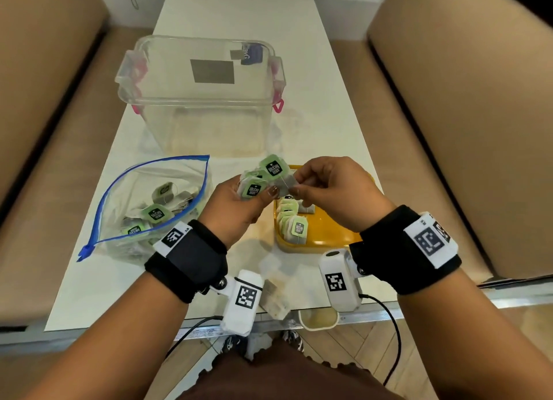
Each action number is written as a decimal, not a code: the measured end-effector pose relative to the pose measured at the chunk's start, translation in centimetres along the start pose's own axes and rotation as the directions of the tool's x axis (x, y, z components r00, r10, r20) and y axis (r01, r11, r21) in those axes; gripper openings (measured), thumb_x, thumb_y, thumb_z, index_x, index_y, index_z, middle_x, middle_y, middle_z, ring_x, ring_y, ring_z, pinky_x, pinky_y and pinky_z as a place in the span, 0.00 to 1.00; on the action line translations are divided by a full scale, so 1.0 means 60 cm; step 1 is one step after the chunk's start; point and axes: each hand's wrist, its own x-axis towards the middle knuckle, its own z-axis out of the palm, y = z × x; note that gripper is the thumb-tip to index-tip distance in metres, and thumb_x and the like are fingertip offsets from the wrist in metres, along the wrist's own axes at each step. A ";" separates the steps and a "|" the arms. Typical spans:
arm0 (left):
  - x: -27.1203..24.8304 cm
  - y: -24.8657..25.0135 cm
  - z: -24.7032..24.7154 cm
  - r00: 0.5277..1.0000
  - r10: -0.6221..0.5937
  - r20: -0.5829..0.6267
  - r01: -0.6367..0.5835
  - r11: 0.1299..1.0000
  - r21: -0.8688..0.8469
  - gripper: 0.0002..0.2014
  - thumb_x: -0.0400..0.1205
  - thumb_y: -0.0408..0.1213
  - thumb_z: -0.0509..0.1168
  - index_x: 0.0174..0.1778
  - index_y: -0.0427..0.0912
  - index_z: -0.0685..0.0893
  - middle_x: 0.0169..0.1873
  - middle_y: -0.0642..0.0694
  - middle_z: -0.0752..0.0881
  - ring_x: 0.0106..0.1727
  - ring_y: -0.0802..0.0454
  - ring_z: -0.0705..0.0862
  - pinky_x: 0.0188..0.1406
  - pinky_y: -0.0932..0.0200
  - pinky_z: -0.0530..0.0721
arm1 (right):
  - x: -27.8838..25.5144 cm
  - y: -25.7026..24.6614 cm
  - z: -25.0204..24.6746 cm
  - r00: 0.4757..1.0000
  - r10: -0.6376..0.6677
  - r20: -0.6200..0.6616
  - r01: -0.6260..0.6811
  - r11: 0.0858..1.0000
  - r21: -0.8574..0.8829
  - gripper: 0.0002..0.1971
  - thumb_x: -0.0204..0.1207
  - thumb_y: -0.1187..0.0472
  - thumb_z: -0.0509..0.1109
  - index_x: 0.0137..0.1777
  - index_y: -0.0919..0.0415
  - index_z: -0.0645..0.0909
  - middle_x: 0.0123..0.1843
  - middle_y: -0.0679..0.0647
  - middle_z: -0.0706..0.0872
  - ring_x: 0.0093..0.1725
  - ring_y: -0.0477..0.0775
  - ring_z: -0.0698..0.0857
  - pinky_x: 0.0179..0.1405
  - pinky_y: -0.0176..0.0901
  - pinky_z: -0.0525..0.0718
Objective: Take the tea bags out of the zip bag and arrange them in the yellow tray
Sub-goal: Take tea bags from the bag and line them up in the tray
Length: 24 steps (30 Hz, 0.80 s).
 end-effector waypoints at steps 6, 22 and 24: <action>0.000 0.009 -0.001 0.999 0.022 -0.037 -0.024 0.998 -0.064 0.05 0.83 0.36 0.65 0.41 0.45 0.80 0.26 0.52 0.83 0.24 0.55 0.71 0.25 0.61 0.70 | -0.001 0.004 0.009 1.000 0.022 0.003 -0.022 0.999 0.037 0.04 0.74 0.61 0.75 0.46 0.61 0.87 0.38 0.58 0.90 0.35 0.54 0.89 0.37 0.43 0.88; 0.022 0.004 -0.003 0.986 0.117 0.116 -0.145 0.950 0.276 0.04 0.82 0.37 0.67 0.42 0.45 0.85 0.30 0.47 0.83 0.26 0.59 0.75 0.30 0.60 0.75 | 0.037 -0.017 -0.015 0.996 -0.087 -0.031 0.078 0.974 -0.211 0.01 0.73 0.61 0.75 0.42 0.55 0.87 0.31 0.45 0.83 0.30 0.42 0.79 0.33 0.34 0.74; 0.024 0.004 -0.004 0.987 0.115 0.111 -0.142 0.949 0.280 0.04 0.82 0.40 0.67 0.41 0.49 0.84 0.30 0.46 0.84 0.28 0.57 0.76 0.31 0.58 0.76 | 0.046 -0.017 -0.030 0.997 -0.071 0.010 0.071 0.965 -0.253 0.01 0.72 0.62 0.75 0.41 0.56 0.87 0.30 0.45 0.84 0.30 0.44 0.83 0.34 0.35 0.79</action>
